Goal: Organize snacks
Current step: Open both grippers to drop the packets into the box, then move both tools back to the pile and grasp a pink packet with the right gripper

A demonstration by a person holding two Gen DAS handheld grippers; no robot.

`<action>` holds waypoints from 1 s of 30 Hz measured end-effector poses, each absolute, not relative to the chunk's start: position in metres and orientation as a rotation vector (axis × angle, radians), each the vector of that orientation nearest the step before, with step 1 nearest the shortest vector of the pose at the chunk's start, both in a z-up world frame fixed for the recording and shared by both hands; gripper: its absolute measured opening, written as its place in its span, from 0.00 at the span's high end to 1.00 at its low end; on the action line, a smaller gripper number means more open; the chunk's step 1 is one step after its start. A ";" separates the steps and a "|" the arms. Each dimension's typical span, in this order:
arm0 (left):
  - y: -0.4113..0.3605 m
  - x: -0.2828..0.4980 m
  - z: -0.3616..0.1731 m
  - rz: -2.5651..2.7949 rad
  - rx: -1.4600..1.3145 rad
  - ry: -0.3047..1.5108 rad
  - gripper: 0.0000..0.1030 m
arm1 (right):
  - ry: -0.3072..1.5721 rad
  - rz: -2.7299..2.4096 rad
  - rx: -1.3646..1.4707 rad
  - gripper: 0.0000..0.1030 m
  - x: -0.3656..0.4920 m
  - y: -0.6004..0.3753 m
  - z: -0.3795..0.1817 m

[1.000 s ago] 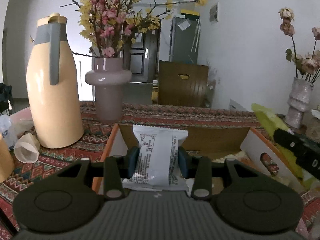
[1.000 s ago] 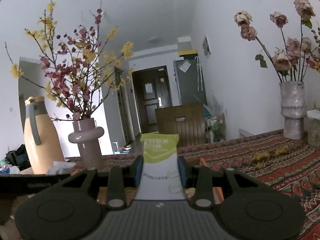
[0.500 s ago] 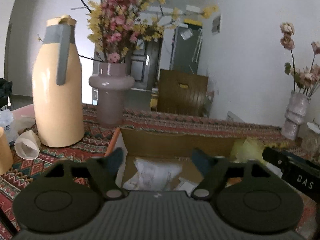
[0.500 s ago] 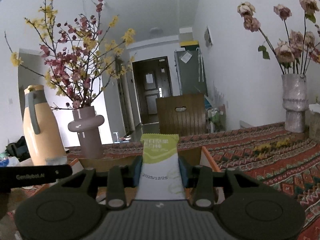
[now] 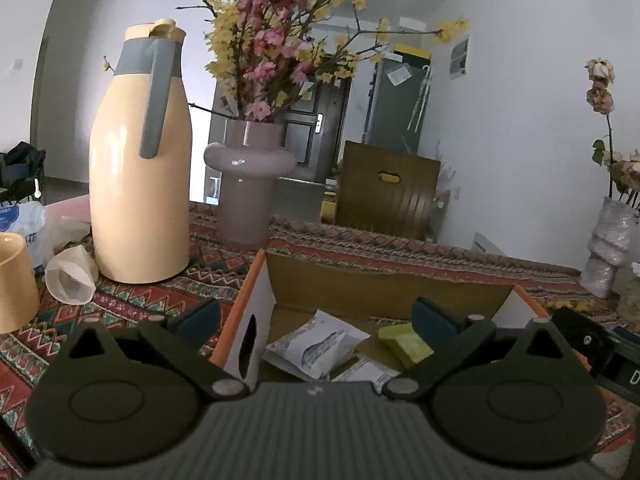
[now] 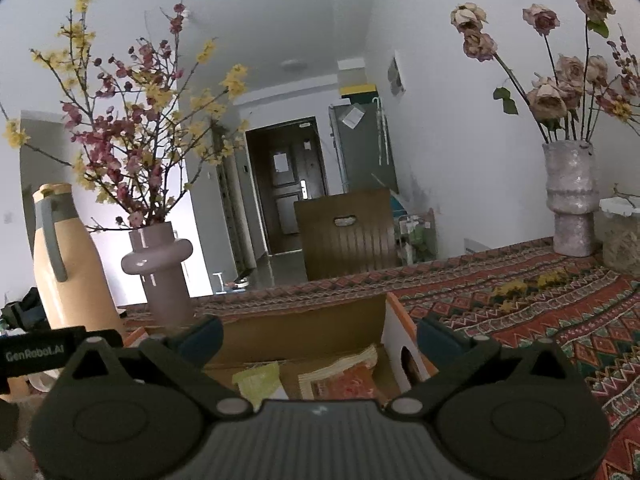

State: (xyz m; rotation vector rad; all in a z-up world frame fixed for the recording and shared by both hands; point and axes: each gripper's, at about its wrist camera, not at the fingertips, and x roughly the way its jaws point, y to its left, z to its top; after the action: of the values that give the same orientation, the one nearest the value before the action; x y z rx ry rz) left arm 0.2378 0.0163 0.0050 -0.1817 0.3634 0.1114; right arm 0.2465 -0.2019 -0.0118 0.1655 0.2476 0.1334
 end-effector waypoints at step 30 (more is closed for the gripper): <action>0.013 0.200 0.033 0.076 -0.190 0.341 0.00 | 0.234 0.121 0.129 0.00 0.225 -0.201 0.000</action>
State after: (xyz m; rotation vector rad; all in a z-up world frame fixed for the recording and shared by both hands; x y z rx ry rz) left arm 0.2002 0.0128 0.0332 -0.1898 0.3413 0.0763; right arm 0.2248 -0.2008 0.0002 0.1288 0.2340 0.1215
